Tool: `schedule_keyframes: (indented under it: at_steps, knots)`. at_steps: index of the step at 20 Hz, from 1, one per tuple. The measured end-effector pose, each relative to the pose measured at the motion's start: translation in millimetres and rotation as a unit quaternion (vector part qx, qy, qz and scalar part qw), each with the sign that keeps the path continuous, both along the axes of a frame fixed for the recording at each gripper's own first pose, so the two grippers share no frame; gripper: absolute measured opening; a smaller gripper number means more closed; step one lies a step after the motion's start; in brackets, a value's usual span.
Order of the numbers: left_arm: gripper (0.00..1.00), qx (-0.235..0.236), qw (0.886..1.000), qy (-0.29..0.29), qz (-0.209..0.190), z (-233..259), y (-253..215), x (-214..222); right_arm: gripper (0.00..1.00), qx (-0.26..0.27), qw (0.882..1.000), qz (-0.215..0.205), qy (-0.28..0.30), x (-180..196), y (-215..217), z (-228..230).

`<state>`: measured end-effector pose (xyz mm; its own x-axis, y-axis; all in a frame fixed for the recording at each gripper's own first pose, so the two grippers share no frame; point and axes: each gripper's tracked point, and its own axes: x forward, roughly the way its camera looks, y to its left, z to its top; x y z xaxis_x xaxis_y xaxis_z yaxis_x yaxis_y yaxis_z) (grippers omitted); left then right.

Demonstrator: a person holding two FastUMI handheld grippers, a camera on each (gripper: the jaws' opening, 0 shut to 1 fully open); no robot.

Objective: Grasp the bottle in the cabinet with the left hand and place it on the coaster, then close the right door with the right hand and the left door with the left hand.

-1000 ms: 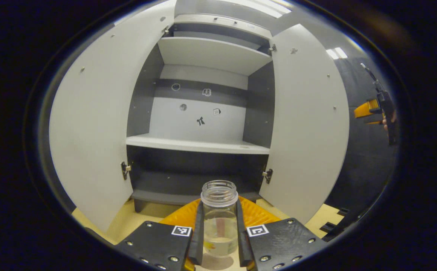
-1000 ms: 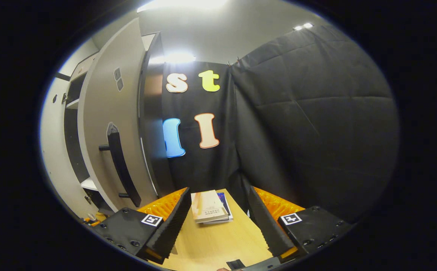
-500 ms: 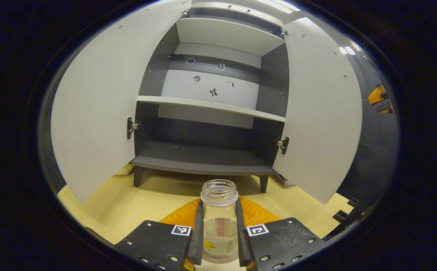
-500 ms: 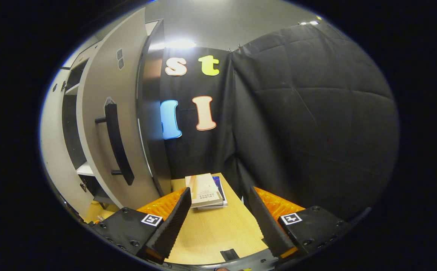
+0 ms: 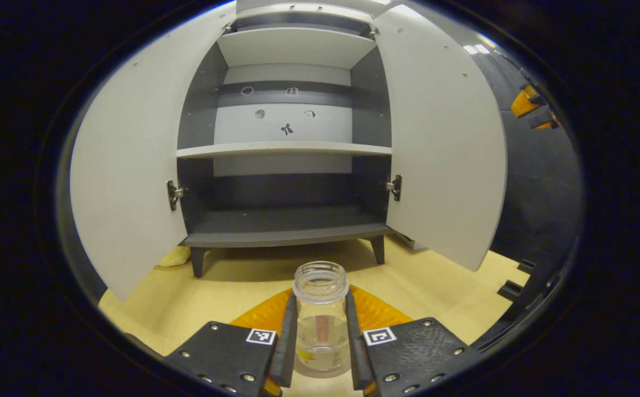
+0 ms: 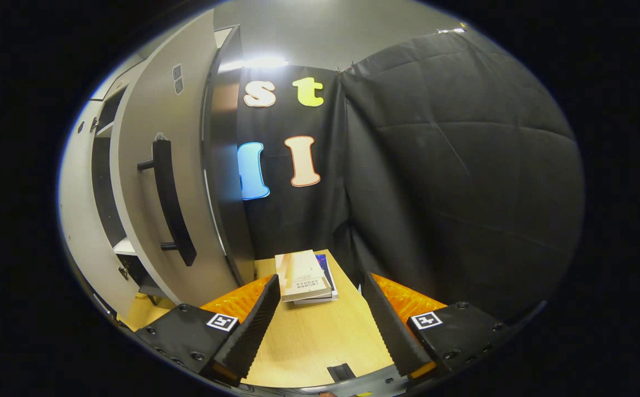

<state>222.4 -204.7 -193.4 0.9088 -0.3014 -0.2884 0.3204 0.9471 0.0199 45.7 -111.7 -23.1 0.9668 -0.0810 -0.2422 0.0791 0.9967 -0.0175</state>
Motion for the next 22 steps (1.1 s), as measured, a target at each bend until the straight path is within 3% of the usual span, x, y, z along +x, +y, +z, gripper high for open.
schedule_keyframes:
  at_steps: [2,3,5,7,10,15,18,22]
  knots:
    - [0.46,0.003,1.000,0.018,0.005,-7,0,-2,0.98,0.007,1.000,0.005,0.004,3,3,-5]
    - [0.59,0.011,1.000,0.025,0.012,-9,1,-4,0.98,0.010,1.000,0.007,0.003,3,3,-5]
    - [0.67,0.019,0.999,0.027,0.019,-3,2,-7,0.98,0.012,1.000,0.012,-0.001,6,4,-5]
    - [0.94,0.024,0.999,0.035,0.011,6,1,-21,0.98,0.007,1.000,0.017,-0.010,11,4,-1]
    - [0.96,0.032,0.999,0.021,0.010,39,2,-42,0.98,0.018,0.999,0.020,-0.024,18,1,0]
    - [0.96,0.015,0.999,0.001,0.052,101,14,-73,0.98,0.022,0.999,0.024,-0.042,33,-10,9]
    - [0.96,0.029,0.994,-0.006,0.104,142,34,-85,0.98,0.018,0.997,0.037,-0.062,42,-13,24]
    - [0.96,0.007,0.984,-0.044,0.175,219,55,-94,0.98,0.002,0.994,0.075,-0.086,53,-2,42]
